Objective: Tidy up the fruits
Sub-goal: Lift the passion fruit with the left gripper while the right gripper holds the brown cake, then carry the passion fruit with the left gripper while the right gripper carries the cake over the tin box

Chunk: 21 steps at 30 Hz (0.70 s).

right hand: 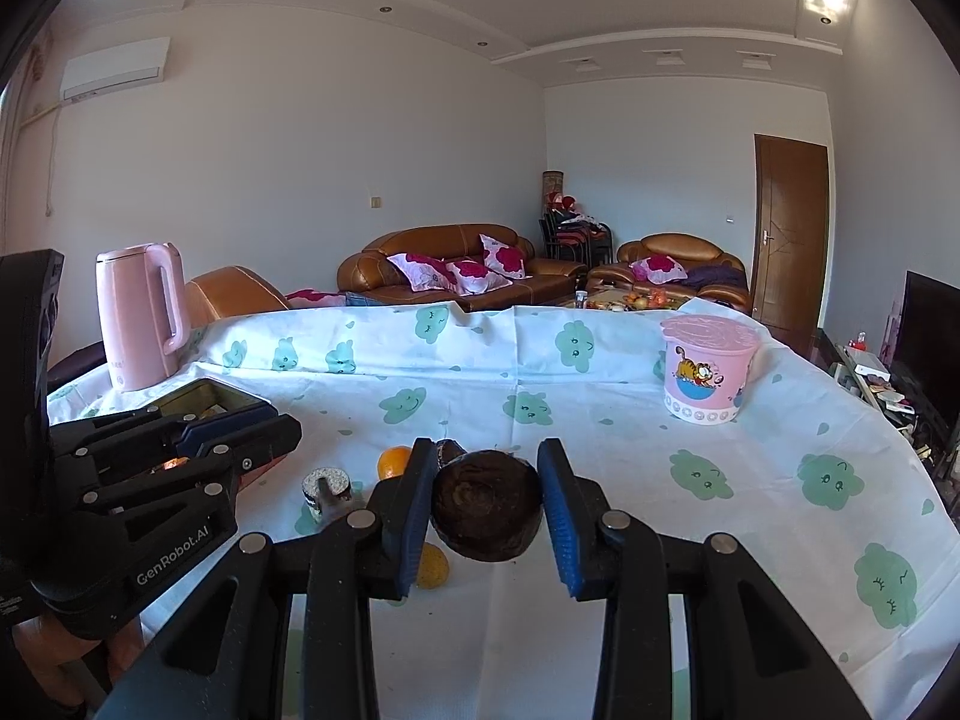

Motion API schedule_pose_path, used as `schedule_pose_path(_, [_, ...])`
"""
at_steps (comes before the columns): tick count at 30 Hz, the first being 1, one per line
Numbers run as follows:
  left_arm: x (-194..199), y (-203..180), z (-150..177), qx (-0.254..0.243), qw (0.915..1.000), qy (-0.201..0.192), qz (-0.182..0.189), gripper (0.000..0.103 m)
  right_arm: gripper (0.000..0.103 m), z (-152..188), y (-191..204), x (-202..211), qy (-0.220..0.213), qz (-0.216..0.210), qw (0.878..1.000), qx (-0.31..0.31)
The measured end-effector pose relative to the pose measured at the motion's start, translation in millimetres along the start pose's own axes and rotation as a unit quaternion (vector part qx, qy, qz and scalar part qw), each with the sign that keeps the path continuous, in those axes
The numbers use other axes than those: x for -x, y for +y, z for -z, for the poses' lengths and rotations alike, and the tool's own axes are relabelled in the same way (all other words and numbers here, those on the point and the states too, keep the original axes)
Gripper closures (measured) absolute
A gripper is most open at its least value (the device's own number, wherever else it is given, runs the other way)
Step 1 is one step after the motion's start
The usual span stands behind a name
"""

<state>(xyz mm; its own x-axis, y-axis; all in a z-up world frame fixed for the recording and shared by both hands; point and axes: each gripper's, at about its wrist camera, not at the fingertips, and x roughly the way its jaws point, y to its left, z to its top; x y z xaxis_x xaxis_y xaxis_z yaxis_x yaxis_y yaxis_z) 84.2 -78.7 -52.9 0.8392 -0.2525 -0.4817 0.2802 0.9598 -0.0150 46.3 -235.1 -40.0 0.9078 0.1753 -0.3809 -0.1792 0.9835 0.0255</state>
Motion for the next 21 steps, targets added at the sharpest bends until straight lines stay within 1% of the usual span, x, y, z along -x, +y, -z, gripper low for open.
schedule_pose_path(2, [3.1, 7.1, 1.6, 0.019, 0.9998, -0.003, 0.004, 0.043, 0.066, -0.2, -0.4, -0.2, 0.0, 0.001, 1.0, 0.0])
schedule_pose_path(4, [2.8, 6.1, 2.8, 0.018, 0.9997, 0.003, 0.015, 0.042, 0.066, -0.6, -0.8, -0.1, -0.001, 0.0, 1.0, -0.001])
schedule_pose_path(5, [1.3, 3.0, 3.1, 0.014, 0.9997, 0.008, 0.018, 0.037, 0.066, -0.6, 0.4, -0.7, 0.0, 0.0, 1.0, -0.002])
schedule_pose_path(6, [0.2, -1.9, 3.1, 0.006, 0.9997, 0.011, 0.022, 0.036, 0.066, -0.9, -0.1, -0.8, 0.0, -0.002, 1.0, -0.005])
schedule_pose_path(10, [-4.3, -26.7, 4.5, -0.048, 0.9977, 0.028, 0.038, 0.035, 0.066, -1.7, -6.3, -0.9, -0.001, -0.004, 1.0, -0.024])
schedule_pose_path(12, [-6.0, -33.5, 5.8, -0.062, 0.9962, 0.037, 0.049, 0.033, 0.066, -1.9, -8.2, -0.6, -0.002, -0.005, 1.0, -0.029])
schedule_pose_path(15, [-8.1, -32.9, 7.8, -0.059, 0.9945, 0.053, 0.068, 0.033, 0.066, -1.9, -9.4, -0.4, -0.003, -0.005, 0.999, -0.031])
schedule_pose_path(17, [-12.2, -31.7, 10.2, -0.055, 0.9916, 0.076, 0.089, 0.033, 0.066, -1.8, -9.4, -0.4, -0.003, -0.005, 1.0, -0.031])
schedule_pose_path(19, [-15.0, -31.8, 11.4, -0.053, 0.9908, 0.087, 0.09, 0.033, 0.066, -1.9, -9.2, -0.9, -0.001, -0.004, 1.0, -0.03])
schedule_pose_path(21, [-22.6, -35.4, 13.4, -0.058, 0.9878, 0.109, 0.095, 0.033, 0.066, -1.7, -9.3, -1.4, 0.0, -0.001, 1.0, -0.028])
